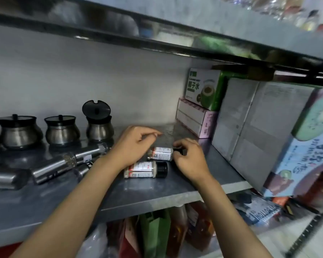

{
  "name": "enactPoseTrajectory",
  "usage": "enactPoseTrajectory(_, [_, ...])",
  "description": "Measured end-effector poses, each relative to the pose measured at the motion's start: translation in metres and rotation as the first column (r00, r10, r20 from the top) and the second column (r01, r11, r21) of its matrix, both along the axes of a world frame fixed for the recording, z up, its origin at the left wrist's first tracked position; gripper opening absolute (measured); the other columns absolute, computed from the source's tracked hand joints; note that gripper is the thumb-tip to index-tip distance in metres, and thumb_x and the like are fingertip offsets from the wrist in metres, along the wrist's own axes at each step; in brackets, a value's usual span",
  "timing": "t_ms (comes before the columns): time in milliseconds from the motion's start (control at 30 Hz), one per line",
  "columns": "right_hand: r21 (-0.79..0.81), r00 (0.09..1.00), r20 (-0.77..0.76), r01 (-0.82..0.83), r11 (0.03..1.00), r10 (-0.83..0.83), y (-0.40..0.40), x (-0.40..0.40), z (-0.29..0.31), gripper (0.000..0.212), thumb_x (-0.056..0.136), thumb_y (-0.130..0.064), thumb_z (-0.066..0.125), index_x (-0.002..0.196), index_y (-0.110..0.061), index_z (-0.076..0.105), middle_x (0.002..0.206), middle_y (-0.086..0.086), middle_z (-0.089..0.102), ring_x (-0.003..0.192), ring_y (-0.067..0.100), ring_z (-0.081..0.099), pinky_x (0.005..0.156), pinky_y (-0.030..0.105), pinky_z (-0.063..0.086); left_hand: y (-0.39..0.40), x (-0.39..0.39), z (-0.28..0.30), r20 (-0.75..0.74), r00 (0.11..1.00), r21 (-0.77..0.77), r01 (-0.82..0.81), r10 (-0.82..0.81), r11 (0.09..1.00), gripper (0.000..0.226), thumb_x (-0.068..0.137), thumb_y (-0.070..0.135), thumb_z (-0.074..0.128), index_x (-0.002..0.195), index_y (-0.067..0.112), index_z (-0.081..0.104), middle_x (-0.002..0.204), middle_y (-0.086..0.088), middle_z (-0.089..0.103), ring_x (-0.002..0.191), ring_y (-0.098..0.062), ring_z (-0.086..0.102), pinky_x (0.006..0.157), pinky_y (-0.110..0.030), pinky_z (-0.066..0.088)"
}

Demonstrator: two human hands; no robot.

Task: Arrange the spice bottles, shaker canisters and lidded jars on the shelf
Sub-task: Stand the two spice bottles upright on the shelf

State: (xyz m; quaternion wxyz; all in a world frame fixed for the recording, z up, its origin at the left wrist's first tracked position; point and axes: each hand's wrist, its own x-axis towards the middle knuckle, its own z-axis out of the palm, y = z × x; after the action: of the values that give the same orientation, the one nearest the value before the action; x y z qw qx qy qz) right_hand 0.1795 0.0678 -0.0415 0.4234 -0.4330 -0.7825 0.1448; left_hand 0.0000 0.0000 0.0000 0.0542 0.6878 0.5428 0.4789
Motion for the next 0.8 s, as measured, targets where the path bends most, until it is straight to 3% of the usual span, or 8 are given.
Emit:
enactPoseTrajectory(67, [-0.082, 0.997, -0.075, -0.003, 0.997, -0.003, 0.002, -0.001, 0.001, 0.023, 0.071, -0.020, 0.059, 0.091, -0.020, 0.071, 0.097, -0.008, 0.065, 0.100, 0.013, 0.057, 0.094, 0.031, 0.047, -0.001, -0.001, 0.002, -0.035, 0.999, -0.019, -0.011, 0.010, 1.000, 0.024, 0.088, 0.022, 0.054, 0.102, 0.027, 0.073, 0.105, 0.013, 0.071, 0.100, 0.002, 0.063, 0.095, -0.024, 0.047])
enactPoseTrajectory(167, [-0.120, 1.000, -0.023, -0.022, 0.993, 0.019, 0.006, 0.000, -0.001, 0.023, 0.072, -0.023, 0.062, 0.093, -0.022, 0.072, 0.096, -0.010, 0.065, 0.100, 0.012, 0.056, 0.093, 0.031, 0.049, 0.007, -0.006, 0.005, -0.088, 0.996, -0.079, -0.013, 0.006, 0.997, 0.033, 0.083, 0.038, 0.050, 0.087, 0.019, 0.077, 0.098, 0.008, 0.074, 0.091, -0.005, 0.068, 0.091, -0.031, 0.053])
enactPoseTrajectory(300, [-0.074, 0.998, 0.067, -0.012, 0.997, 0.017, 0.005, 0.000, -0.003, 0.026, 0.073, -0.021, 0.066, 0.098, -0.022, 0.072, 0.097, -0.009, 0.065, 0.101, 0.013, 0.054, 0.089, 0.026, 0.046, 0.025, -0.015, 0.011, -0.187, 0.981, -0.146, -0.071, 0.043, 0.987, 0.057, 0.077, 0.057, 0.042, 0.073, 0.007, 0.069, 0.082, -0.017, 0.071, 0.082, -0.028, 0.069, 0.076, -0.043, 0.055])
enactPoseTrajectory(433, [-0.121, 0.997, 0.063, -0.026, 0.992, 0.034, 0.008, 0.001, -0.004, 0.032, 0.068, -0.022, 0.067, 0.099, -0.024, 0.071, 0.098, -0.009, 0.066, 0.102, 0.014, 0.058, 0.092, 0.028, 0.049, 0.033, -0.013, 0.005, -0.063, 0.998, -0.146, -0.034, 0.025, 0.989, 0.034, 0.079, 0.054, 0.050, 0.079, 0.031, 0.074, 0.079, -0.015, 0.073, 0.080, -0.026, 0.070, 0.079, -0.037, 0.055])
enactPoseTrajectory(567, [-0.232, 0.997, -0.056, -0.056, 0.971, 0.045, 0.007, -0.001, -0.005, 0.041, 0.058, -0.025, 0.070, 0.099, -0.027, 0.067, 0.101, -0.005, 0.067, 0.096, 0.009, 0.064, 0.092, 0.027, 0.053, 0.033, -0.014, 0.007, -0.034, 0.999, -0.149, -0.030, 0.026, 0.988, 0.026, 0.089, 0.039, 0.056, 0.082, 0.024, 0.076, 0.085, 0.005, 0.075, 0.081, -0.004, 0.067, 0.081, -0.026, 0.051])
enactPoseTrajectory(700, [-0.270, 0.966, -0.245, -0.145, 0.952, 0.078, 0.005, 0.001, 0.000, 0.038, 0.067, 0.001, 0.072, 0.100, -0.014, 0.062, 0.094, -0.001, 0.066, 0.083, 0.006, 0.061, 0.074, 0.009, 0.048, 0.031, -0.021, 0.005, 0.018, 0.999, -0.101, -0.046, 0.048, 0.994, 0.034, 0.078, 0.055, 0.049, 0.078, 0.031, 0.073, 0.077, -0.015, 0.072, 0.076, -0.028, 0.068, 0.077, -0.035, 0.053])
enactPoseTrajectory(800, [-0.225, 0.917, -0.392, -0.167, 0.960, 0.067, 0.005, 0.001, 0.003, 0.038, 0.070, 0.010, 0.072, 0.104, -0.005, 0.062, 0.090, 0.001, 0.064, 0.078, 0.004, 0.059, 0.070, 0.008, 0.048, 0.026, -0.026, 0.004, 0.065, 0.992, -0.036, -0.105, 0.108, 0.994, 0.033, 0.078, 0.052, 0.048, 0.074, 0.028, 0.071, 0.071, -0.015, 0.070, 0.071, -0.028, 0.066, 0.074, -0.035, 0.052])
